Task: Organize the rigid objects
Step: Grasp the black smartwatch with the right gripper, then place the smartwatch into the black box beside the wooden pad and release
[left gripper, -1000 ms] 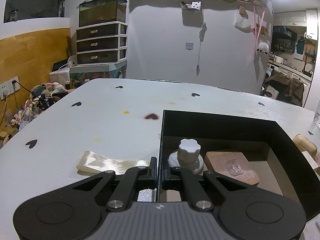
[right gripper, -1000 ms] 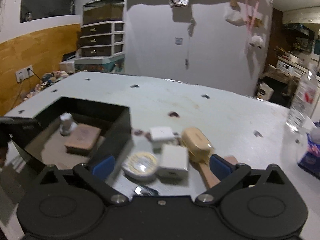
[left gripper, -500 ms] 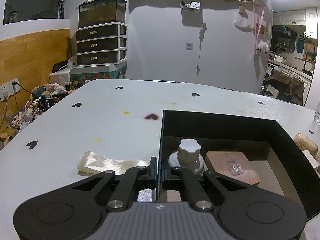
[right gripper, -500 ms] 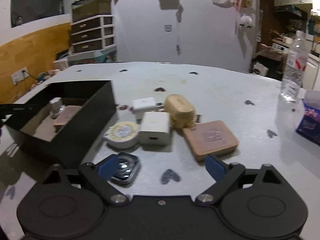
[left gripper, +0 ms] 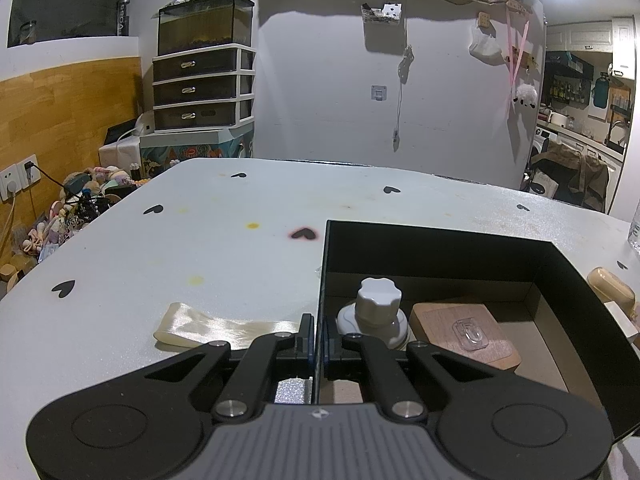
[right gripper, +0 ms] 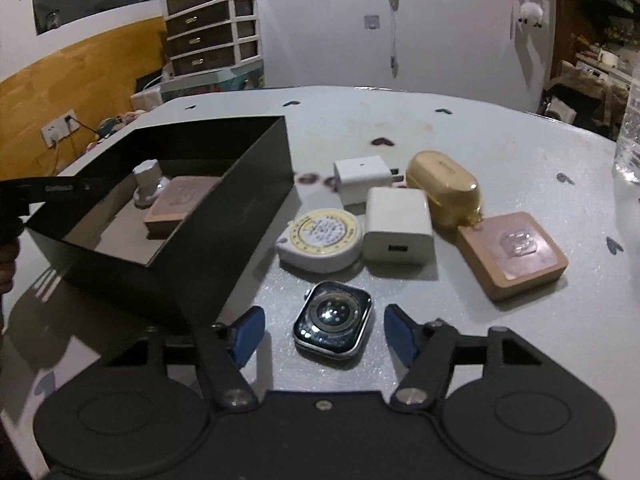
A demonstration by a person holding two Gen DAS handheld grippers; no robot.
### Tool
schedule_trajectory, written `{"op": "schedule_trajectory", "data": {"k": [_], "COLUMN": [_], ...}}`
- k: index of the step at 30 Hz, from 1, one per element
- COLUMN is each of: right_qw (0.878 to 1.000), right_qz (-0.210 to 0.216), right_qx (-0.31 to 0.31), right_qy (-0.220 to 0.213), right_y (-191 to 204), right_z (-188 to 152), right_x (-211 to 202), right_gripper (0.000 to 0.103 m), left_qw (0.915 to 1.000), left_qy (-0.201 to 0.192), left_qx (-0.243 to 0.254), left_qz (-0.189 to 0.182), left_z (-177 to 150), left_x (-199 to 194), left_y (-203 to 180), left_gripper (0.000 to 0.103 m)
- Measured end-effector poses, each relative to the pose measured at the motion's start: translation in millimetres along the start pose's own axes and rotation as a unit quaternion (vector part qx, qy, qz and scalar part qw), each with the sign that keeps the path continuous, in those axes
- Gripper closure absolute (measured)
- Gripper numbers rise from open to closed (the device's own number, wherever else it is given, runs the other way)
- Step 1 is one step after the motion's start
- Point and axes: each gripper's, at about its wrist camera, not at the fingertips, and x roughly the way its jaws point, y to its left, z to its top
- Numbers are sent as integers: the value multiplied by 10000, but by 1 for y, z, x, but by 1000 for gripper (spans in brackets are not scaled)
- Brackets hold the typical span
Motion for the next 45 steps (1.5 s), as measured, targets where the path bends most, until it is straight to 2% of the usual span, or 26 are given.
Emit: {"op": "schedule_trajectory", "data": {"k": [6,13,16,23,27,33,39,42,45], "right_qw": [9997,9997,9996,9967,9942,9918,9910,9911,9934], "right_qz": [-241,-212,-146,185,593,1127,1308,1285,1031], "right_qx": [-77,-95,-57,-13,-99,-249,-288,-282,-356], "right_qy": [-62,-99,-252,-796,-895,-544,-49,205,360], "right_y": [0,-2,-4,-1,16,50,81,88,90], "right_z": [-1,-2,4,42,70,105,123,124,123], "right_x": [0,-5,-15,-38,-33,4,47,62,71], "right_gripper": [59,60,60,60,60,60,60,60,60], "left_qw": [10000,10000,10000,10000,10000,10000,10000,10000,9999], "left_qy": [4,3,2,2,2,1,-2,-4,2], "left_qx": [1,4,0,-10,-10,-11,-49,-56,-72], "left_qz": [-2,-1,-5,-8,-9,-5,-52,-64,-83], "left_z": [0,0,0,0,0,0,0,0,0], "left_x": [0,0,0,0,-1,-1,-1,0,0], "left_y": [0,0,0,0,0,0,1,3,4], "left_gripper": [99,99,99,99,99,99,99,99,99]}}
